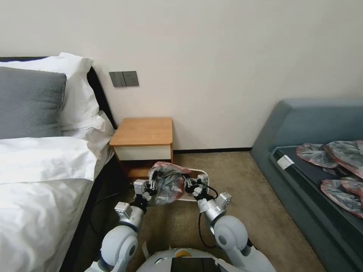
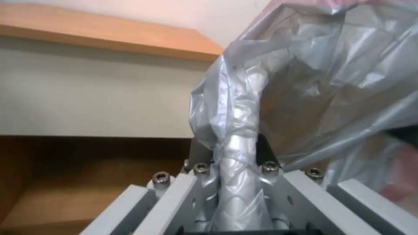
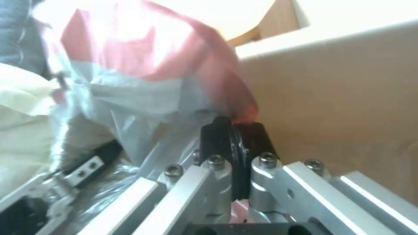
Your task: Pick up the garbage bag from the table and place it over the trash can.
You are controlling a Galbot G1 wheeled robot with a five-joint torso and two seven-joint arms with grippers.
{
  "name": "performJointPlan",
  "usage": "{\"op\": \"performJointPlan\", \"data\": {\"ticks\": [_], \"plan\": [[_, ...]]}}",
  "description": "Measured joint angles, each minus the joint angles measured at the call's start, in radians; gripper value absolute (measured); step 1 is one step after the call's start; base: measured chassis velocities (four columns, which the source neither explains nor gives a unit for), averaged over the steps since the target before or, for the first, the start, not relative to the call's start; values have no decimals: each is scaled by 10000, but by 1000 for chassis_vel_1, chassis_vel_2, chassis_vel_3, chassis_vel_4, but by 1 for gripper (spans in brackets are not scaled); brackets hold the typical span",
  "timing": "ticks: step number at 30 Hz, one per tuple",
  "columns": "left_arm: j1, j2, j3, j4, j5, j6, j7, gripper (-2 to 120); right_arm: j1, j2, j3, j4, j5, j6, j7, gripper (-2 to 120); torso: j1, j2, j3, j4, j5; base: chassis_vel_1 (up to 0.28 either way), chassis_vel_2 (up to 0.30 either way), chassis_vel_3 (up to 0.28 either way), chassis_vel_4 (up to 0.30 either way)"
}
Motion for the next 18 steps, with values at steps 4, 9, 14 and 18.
{"op": "performJointPlan", "data": {"ticks": [4,9,14,18], "plan": [[-32,-22,0,-10,-112,180,-398,3,-154,-85,65,299,-130,4,-128,0,0,0,0,0,1,0,0,0,0],[-69,-50,-54,-42,-250,350,-796,3,-327,-255,189,738,-145,-13,-217,0,0,0,0,0,0,0,0,0,0],[-68,-70,-113,-105,-307,402,-839,3,-385,-388,283,1005,-93,-67,-273,0,0,0,0,0,1,0,0,0,0],[-12,-114,-167,-129,-352,424,-910,3,-272,-707,686,1179,275,-149,-258,0,1,0,0,1,1,0,0,0,0]]}}
